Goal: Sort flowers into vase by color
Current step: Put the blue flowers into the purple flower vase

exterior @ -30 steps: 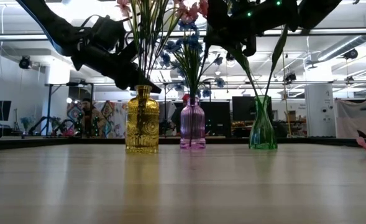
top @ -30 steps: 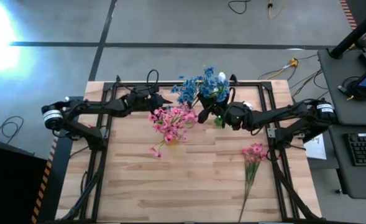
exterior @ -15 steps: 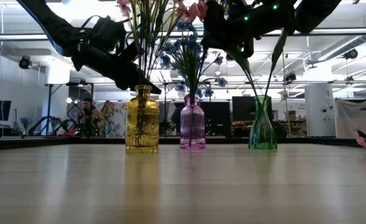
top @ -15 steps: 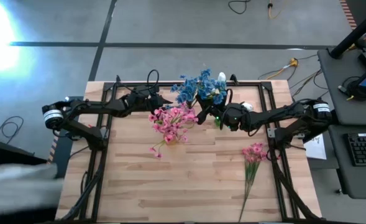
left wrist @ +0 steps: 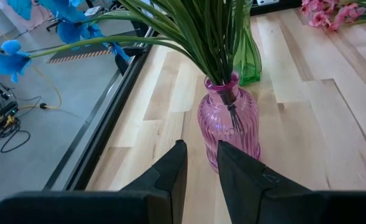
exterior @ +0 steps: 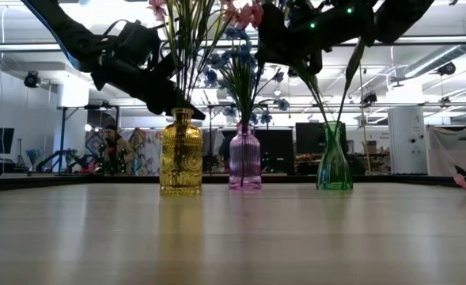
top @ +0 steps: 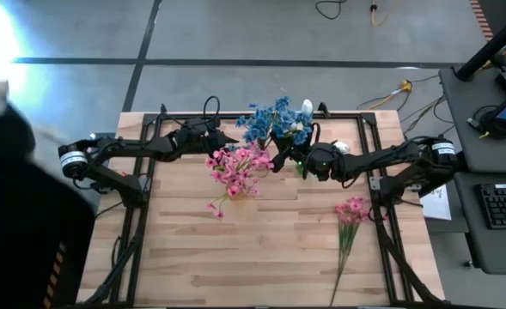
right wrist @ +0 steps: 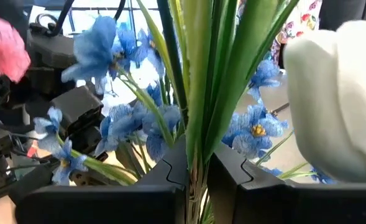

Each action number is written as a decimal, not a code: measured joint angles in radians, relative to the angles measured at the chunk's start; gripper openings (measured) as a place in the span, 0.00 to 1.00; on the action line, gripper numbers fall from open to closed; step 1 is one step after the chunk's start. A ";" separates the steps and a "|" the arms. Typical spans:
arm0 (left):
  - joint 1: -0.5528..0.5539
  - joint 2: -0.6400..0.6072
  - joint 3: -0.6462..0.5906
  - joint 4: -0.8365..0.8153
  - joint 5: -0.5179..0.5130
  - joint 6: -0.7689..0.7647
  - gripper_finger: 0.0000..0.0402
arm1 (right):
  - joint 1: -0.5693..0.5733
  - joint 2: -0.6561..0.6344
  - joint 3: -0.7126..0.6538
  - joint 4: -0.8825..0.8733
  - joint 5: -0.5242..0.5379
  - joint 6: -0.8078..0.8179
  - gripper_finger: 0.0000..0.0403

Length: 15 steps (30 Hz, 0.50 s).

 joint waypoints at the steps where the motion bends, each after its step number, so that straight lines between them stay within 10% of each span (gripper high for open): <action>1: 0.000 0.000 0.000 0.000 0.000 0.000 0.19 | 0.000 0.001 0.000 -0.001 -0.001 0.000 0.07; 15: 0.000 0.000 0.000 0.000 0.000 0.000 0.19 | 0.000 0.002 0.000 -0.024 -0.006 -0.011 0.07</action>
